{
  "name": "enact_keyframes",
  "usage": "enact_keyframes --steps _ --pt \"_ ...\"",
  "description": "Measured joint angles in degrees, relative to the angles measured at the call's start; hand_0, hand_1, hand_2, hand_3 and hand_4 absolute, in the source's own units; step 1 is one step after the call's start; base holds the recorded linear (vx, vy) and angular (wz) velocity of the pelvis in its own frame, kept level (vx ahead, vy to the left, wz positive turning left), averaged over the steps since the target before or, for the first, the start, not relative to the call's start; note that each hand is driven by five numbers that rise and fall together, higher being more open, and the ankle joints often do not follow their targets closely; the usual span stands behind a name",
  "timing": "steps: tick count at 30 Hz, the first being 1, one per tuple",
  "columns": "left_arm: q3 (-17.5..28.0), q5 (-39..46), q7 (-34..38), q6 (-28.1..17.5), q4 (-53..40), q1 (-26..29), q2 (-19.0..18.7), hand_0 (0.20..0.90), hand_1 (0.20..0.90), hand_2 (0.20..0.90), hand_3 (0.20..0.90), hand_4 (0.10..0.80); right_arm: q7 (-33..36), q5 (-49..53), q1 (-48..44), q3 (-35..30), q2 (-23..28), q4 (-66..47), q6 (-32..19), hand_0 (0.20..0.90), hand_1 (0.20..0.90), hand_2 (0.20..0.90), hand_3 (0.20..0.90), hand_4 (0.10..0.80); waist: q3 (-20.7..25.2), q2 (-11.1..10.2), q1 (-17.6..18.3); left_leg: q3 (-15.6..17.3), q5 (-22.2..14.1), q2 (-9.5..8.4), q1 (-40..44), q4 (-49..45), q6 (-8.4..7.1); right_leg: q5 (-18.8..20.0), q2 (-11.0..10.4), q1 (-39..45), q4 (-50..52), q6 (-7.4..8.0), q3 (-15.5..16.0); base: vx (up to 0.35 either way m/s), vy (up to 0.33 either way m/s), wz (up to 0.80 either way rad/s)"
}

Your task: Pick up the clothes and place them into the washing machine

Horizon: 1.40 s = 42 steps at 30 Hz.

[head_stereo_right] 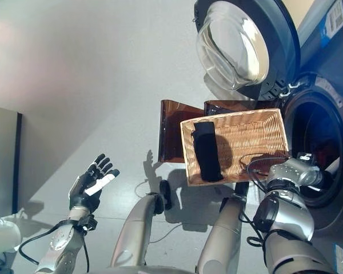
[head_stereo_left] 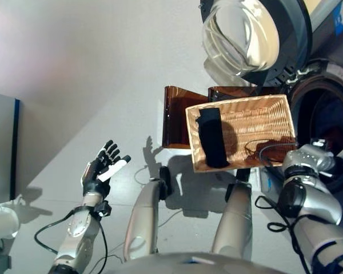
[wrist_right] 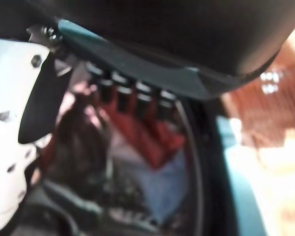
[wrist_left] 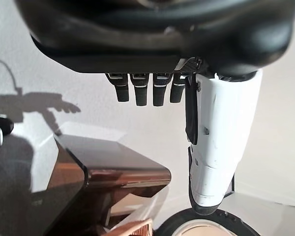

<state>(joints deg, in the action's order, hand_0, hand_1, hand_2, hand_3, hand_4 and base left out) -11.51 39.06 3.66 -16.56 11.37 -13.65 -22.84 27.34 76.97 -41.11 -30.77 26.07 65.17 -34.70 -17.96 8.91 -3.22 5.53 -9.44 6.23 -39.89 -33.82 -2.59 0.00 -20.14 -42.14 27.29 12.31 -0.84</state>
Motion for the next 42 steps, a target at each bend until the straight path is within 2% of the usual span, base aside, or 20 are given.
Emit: enact_keyframes --steps 4,9,14,19,26,30,32,34,38,42 --pt "0.9 -0.1 0.0 0.0 1.0 -0.1 0.1 0.9 0.9 0.9 0.9 0.8 -0.3 -1.7 2.0 3.3 -0.9 1.1 2.4 0.9 0.9 0.9 0.9 0.8 0.1 -1.3 -0.6 -0.6 1.7 -0.02 3.8 4.4 -0.48 1.0 0.2 4.4 -3.6 -0.19 2.1 0.059 -0.067 0.08" --pt "2.6 -1.1 0.2 0.0 3.7 0.0 0.7 0.9 0.9 0.9 0.9 0.8 -1.3 -9.0 5.4 8.7 -4.6 1.7 5.3 0.9 0.9 0.9 0.9 0.8 0.3 -3.7 -0.8 -1.5 4.2 0.08 9.2 10.1 -1.18 2.3 0.4 10.4 -8.4 -0.52 4.6 0.068 -0.041 0.08" --pt "2.8 -2.6 0.1 -0.1 4.2 0.5 0.9 0.9 0.9 0.9 0.9 0.8 -1.0 -21.4 10.1 16.8 -7.5 1.8 10.1 0.9 0.9 0.9 0.9 0.8 0.1 -5.4 -0.9 -2.9 4.4 0.07 12.9 11.8 -1.37 2.5 0.5 16.0 -11.0 -0.44 6.9 0.047 -0.013 0.12" --pt "4.0 -4.8 0.4 -0.2 4.4 1.0 1.2 0.9 0.9 0.9 0.9 0.8 0.0 -33.8 12.4 21.8 -11.5 1.8 12.9 0.9 0.9 0.9 0.9 0.8 -0.5 -7.0 -0.8 -4.2 4.4 0.13 14.5 12.1 -1.37 3.3 0.7 20.4 -14.0 -0.62 9.4 0.024 -0.014 0.09" --pt "4.9 -6.3 1.5 -0.2 4.7 2.2 1.4 0.9 0.9 0.9 0.9 0.8 1.6 -41.7 13.8 24.9 -15.6 2.1 15.7 0.9 0.9 0.9 0.9 0.8 -1.4 -9.0 -2.2 -6.0 4.5 0.14 14.6 11.7 -1.37 4.4 1.1 23.7 -16.7 -0.66 11.9 0.014 -0.021 0.13" --pt "6.9 -7.2 1.7 -0.2 5.0 2.0 1.4 0.9 0.9 0.9 0.9 0.8 1.4 -47.1 14.5 29.2 -16.8 2.0 16.7 0.9 0.9 0.9 0.9 0.8 -2.0 -10.5 -2.8 -6.2 4.7 0.17 14.4 11.7 -1.47 4.4 1.1 24.0 -16.9 -0.68 12.7 0.006 -0.014 0.08" --pt "9.1 -7.8 1.7 -0.3 4.9 1.5 1.3 0.9 0.9 0.9 0.9 0.8 2.7 -54.5 16.5 35.4 -16.5 -0.8 18.8 0.9 0.9 0.9 0.9 0.8 -2.4 -11.1 -3.0 -6.7 4.6 0.27 14.3 11.2 -1.48 4.5 1.3 24.6 -17.3 -0.7 13.1 -0.018 -0.04 0.08" --pt "10.4 -8.3 2.0 -0.3 5.0 1.6 1.1 0.9 0.9 0.9 0.9 0.8 2.7 -61.6 17.3 38.9 -16.2 -1.5 19.6 0.9 0.9 0.9 0.9 0.8 -2.6 -11.5 -3.0 -6.9 4.5 0.35 14.3 10.8 -1.49 4.5 1.5 25.1 -17.5 -0.7 13.5 -0.018 -0.038 0.07" --pt "11.5 -10.4 2.3 -1.1 4.9 1.7 0.3 0.9 0.9 0.9 0.9 0.8 4.3 -79.0 18.4 42.7 -13.9 -3.4 23.5 0.9 0.9 0.9 0.9 0.8 -2.7 -11.6 -3.0 -7.7 4.4 0.45 12.3 10.0 -1.52 4.5 1.6 24.5 -17.4 -0.7 14.5 -0.026 -0.016 0.1" --pt "11.9 -11.7 1.8 -1.3 4.7 1.5 -0.6 0.9 0.9 0.9 0.9 0.8 5.5 -95.8 19.5 46.5 -8.8 -3.4 27.1 0.9 0.9 0.9 0.9 0.8 -3.8 -12.0 -3.9 -7.5 4.3 0.5 12.2 9.8 -1.44 4.5 1.5 24.5 -17.4 -0.7 14.6 -0.047 0.0 0.02"
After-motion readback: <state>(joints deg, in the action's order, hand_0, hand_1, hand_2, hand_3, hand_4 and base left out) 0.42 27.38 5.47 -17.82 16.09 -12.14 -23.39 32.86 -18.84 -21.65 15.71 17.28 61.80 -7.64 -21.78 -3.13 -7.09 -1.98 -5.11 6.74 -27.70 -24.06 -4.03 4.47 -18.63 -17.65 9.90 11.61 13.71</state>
